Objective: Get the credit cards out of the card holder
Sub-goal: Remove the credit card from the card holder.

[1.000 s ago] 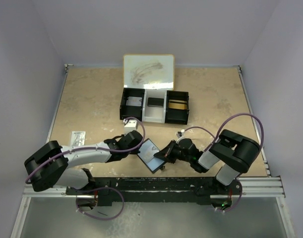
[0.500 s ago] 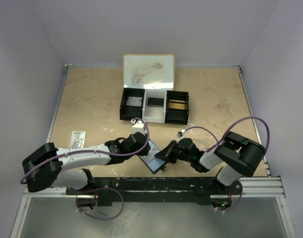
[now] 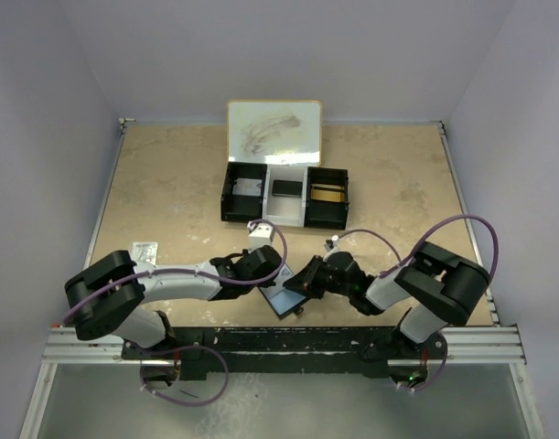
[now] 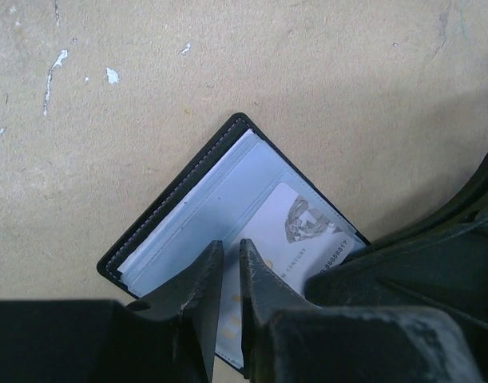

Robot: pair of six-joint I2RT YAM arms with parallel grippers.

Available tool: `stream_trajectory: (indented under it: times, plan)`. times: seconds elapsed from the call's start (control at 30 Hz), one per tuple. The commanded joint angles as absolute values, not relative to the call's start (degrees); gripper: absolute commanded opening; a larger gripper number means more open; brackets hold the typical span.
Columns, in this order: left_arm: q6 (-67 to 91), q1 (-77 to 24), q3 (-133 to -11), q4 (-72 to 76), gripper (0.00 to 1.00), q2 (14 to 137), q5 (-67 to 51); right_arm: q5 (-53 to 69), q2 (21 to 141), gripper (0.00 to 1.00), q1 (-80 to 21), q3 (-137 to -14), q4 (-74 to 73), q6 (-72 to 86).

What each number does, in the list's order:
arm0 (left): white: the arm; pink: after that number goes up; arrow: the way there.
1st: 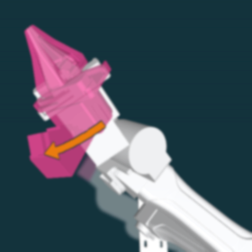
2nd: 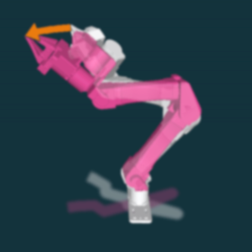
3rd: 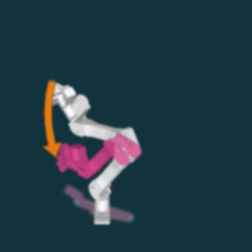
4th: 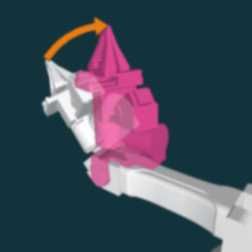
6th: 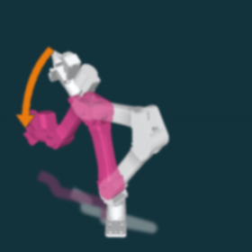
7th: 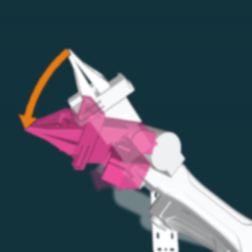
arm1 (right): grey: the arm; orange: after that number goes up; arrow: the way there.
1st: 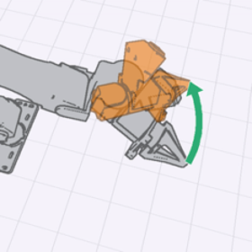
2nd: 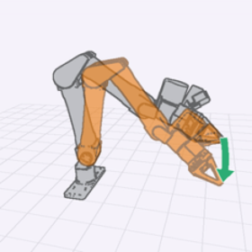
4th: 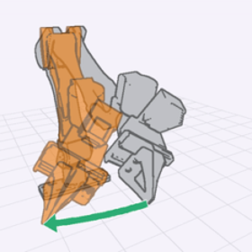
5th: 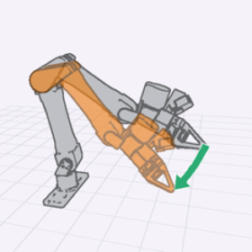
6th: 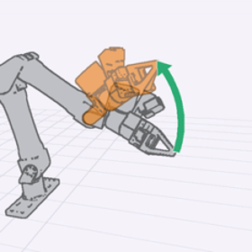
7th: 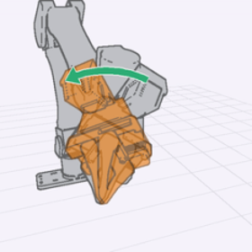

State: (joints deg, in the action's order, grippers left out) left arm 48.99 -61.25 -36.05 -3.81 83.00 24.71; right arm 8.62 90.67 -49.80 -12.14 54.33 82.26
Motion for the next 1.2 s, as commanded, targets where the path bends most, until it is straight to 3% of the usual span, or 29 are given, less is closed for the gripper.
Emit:
stream_trajectory:
  times: [0.0,0.23,0.5,0.9,1.17]
  plan:
    - [49.92,-61.00,-34.02,-8.09,0.12,84.41,26.94,7.90,91.41,0.20,-49.66,-13.74,53.41,79.19]
    - [50.03,-61.00,-34.50,-9.05,0.11,83.72,27.39,6.64,92.53,0.10,-49.66,-13.70,57.39,80.50]
    - [50.75,-60.94,-34.83,-9.66,0.10,83.60,28.36,7.30,87.73,0.06,-49.66,-10.75,54.52,79.92]
    - [50.50,-60.95,-35.01,-10.39,0.10,83.92,28.48,11.15,91.49,0.08,-49.61,-6.58,61.20,82.31]
    - [48.95,-61.00,-35.13,-8.89,0.09,83.41,25.69,7.17,91.54,0.17,-49.66,-8.52,60.67,83.84]
